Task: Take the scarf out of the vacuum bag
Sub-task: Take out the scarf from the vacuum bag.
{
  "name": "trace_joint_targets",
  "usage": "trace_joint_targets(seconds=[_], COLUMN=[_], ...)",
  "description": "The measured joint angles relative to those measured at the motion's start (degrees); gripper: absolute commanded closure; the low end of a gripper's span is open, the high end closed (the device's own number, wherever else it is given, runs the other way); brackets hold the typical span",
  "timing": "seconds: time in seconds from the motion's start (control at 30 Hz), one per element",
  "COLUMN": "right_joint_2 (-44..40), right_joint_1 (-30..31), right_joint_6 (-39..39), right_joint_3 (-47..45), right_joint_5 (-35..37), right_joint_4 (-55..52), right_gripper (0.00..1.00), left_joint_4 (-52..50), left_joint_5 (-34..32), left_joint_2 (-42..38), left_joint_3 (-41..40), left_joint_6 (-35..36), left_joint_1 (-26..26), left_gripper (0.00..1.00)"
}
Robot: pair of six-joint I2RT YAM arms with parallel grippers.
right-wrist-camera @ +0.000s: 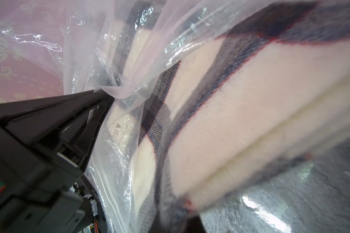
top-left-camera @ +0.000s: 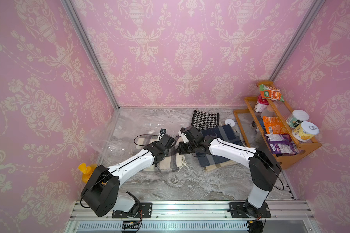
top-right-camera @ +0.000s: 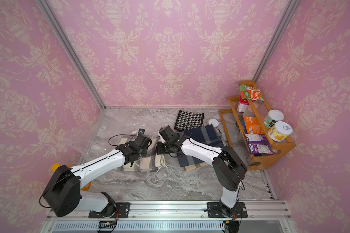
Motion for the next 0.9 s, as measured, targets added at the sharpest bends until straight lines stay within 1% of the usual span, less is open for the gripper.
trace_joint_targets(seconds=[0.4,0.9], right_joint_2=[-2.2,-3.3], right_joint_1=[-0.8,-1.8], right_joint_6=[-3.2,-4.4], right_joint_3=[0.5,0.5], right_joint_5=[-1.2,-2.2], right_joint_4=[-4.8,-6.1], right_gripper=[1.0,1.0], left_joint_4=[0.3,0.3], left_joint_5=[-0.2,-0.2], left_joint_2=[0.0,0.0], left_joint_3=[0.0,0.0], left_joint_6=[0.0,0.0], left_joint_1=[0.0,0.0], left_gripper=[1.0,1.0])
